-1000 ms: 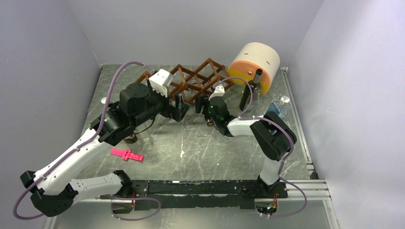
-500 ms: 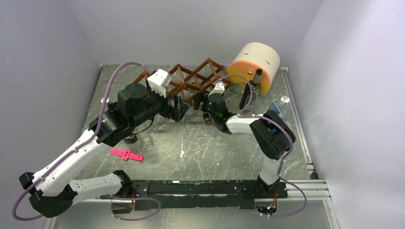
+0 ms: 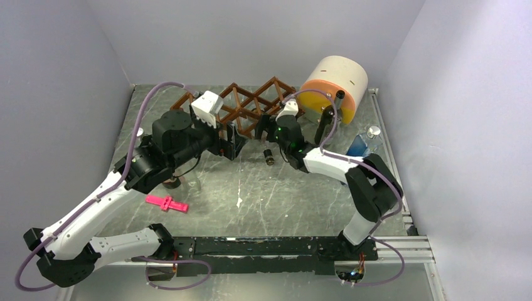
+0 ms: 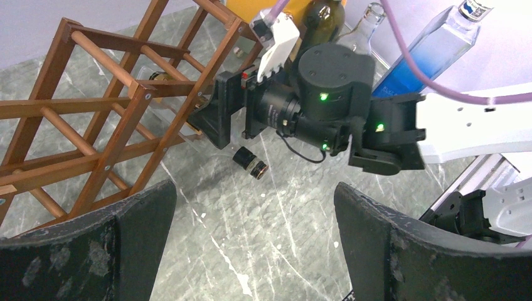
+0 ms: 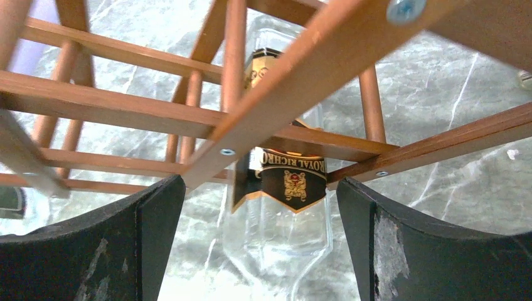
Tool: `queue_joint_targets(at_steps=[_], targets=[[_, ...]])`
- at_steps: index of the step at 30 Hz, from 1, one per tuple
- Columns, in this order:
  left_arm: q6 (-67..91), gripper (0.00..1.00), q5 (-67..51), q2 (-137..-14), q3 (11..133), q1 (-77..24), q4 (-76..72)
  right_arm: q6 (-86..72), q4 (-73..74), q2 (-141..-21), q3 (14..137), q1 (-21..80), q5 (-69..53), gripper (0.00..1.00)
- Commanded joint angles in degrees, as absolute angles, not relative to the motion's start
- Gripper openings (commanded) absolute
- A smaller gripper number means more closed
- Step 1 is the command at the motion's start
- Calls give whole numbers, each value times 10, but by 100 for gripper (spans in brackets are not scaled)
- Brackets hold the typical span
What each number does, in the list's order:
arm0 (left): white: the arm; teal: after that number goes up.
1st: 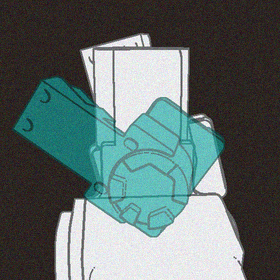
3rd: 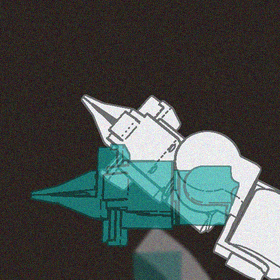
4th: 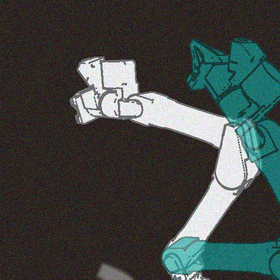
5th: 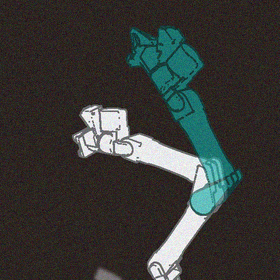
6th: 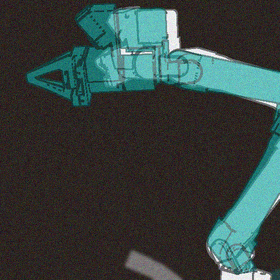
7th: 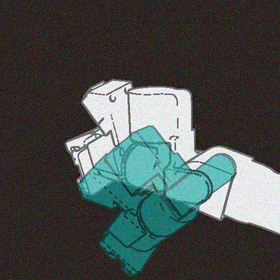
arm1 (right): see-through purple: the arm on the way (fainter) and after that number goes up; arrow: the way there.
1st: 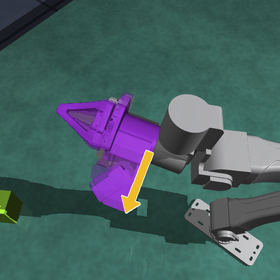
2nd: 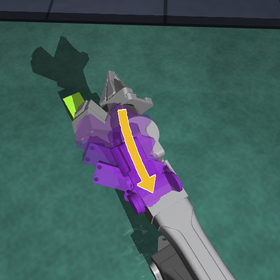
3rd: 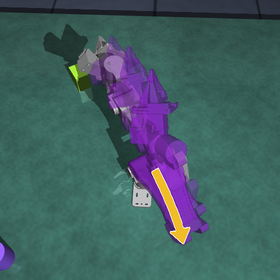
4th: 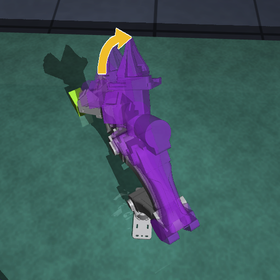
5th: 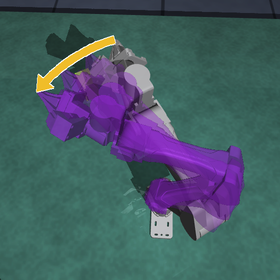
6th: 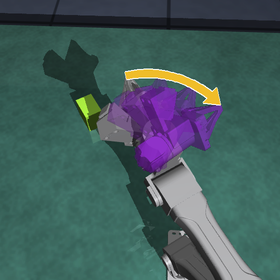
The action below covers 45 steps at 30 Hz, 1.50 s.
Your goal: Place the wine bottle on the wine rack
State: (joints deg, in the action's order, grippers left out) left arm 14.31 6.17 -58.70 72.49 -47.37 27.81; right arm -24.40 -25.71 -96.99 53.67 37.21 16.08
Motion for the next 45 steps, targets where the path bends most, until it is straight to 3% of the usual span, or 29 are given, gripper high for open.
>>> queue_joint_targets(at_steps=[1,8,14,20,25,30,33,38,45], targets=[[137,99,72,-572,724,-472,276,-243,-112,-922,571,373,142,96],[143,100,79,-568,711,-472,261,-249,62,-897,584,375,110,89],[144,100,78,-571,702,-472,252,-238,72,-907,577,376,48,80],[144,100,72,-582,704,-472,253,-252,46,-954,599,377,59,61],[143,100,76,-579,702,-472,256,-262,35,-982,613,376,62,52],[142,100,76,-579,704,-472,258,-262,5,-995,617,377,63,31],[141,100,76,-580,704,-472,258,-271,-60,-985,593,376,61,24],[141,100,76,-582,706,-472,260,-288,-130,-987,581,376,62,19],[138,100,81,-576,706,-472,263,-294,-131,-1027,615,377,62,20]])
